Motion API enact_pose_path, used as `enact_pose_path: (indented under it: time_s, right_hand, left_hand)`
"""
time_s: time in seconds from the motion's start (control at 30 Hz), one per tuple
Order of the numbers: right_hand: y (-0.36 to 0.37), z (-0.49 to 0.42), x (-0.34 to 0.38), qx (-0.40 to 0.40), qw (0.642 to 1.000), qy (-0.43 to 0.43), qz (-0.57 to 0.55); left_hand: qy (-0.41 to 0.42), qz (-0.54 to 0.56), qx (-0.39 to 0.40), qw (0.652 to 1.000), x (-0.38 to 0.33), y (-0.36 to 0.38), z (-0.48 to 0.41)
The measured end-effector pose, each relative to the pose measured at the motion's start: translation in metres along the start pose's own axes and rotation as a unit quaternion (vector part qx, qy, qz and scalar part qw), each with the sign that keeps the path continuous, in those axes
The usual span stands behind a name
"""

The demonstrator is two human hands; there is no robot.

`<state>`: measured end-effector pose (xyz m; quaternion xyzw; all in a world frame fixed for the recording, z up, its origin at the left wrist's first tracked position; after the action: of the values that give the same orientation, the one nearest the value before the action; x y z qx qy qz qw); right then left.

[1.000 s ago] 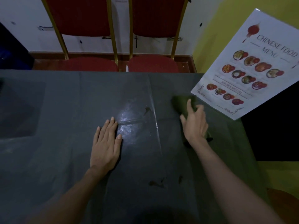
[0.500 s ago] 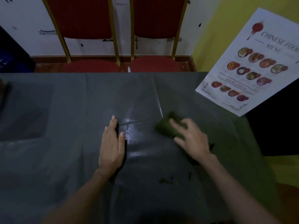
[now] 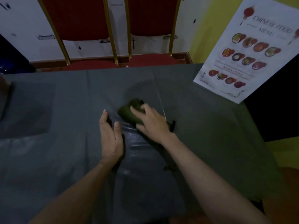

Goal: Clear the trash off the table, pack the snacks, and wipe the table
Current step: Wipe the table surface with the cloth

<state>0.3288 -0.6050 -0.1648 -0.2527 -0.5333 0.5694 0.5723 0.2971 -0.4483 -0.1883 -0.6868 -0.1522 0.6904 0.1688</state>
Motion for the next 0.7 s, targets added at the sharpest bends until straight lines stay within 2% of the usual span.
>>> enact_pose_path:
  time_s: [0.07,0.13,0.2,0.27,0.33,0.4,0.5,0.57,0.63,0.7]
  right_hand:
    - [0.013,0.054,-0.015,0.015,1.0,-0.015,0.016]
    - [0.018,0.106,-0.051,0.015,0.999,0.03,0.022]
    - [0.011,0.147,-0.089,-0.042,0.988,0.147,0.017]
    - [0.004,0.161,-0.115,-0.113,0.947,0.3,-0.032]
    - [0.001,0.143,-0.104,-0.135,0.913,0.38,-0.067]
    - [0.006,0.11,-0.061,-0.115,0.929,0.343,-0.076]
    - [0.035,0.093,0.021,-0.074,0.977,0.193,-0.06]
    - [0.055,0.119,0.053,-0.062,0.991,0.109,-0.043]
    - [0.066,0.155,0.048,-0.055,0.996,0.067,-0.006]
    - [0.068,0.189,0.011,-0.071,0.993,0.091,0.006]
  left_hand:
    - [-0.011,-0.016,0.024,1.0,-0.001,0.0,0.002]
    - [0.007,-0.08,0.085,0.993,-0.001,0.001,0.009]
    - [0.045,-0.137,0.13,0.981,0.0,0.0,0.023]
    - [0.044,-0.142,0.133,0.98,0.0,-0.005,0.038]
    - [0.02,-0.126,0.126,0.984,0.002,-0.009,0.053]
    - [-0.007,-0.099,0.115,0.988,0.006,-0.013,0.066]
    - [-0.042,-0.066,0.079,0.994,0.011,-0.022,0.082]
    - [-0.027,-0.079,0.074,0.994,0.012,-0.028,0.088]
    - [0.004,-0.109,0.091,0.99,0.012,-0.03,0.09]
    - [0.023,-0.133,0.103,0.986,0.013,-0.03,0.092]
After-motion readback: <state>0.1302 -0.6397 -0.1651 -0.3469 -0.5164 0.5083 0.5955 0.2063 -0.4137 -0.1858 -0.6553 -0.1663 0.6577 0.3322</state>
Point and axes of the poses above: each hand's wrist, its own z-axis away from the middle knuckle, its own y-axis out of the palm, x = y × z, the point moved 5 cm from there along -z, towards the middle knuckle, and after that the axes turned 11 degrees about x, right-handed, at the moved point
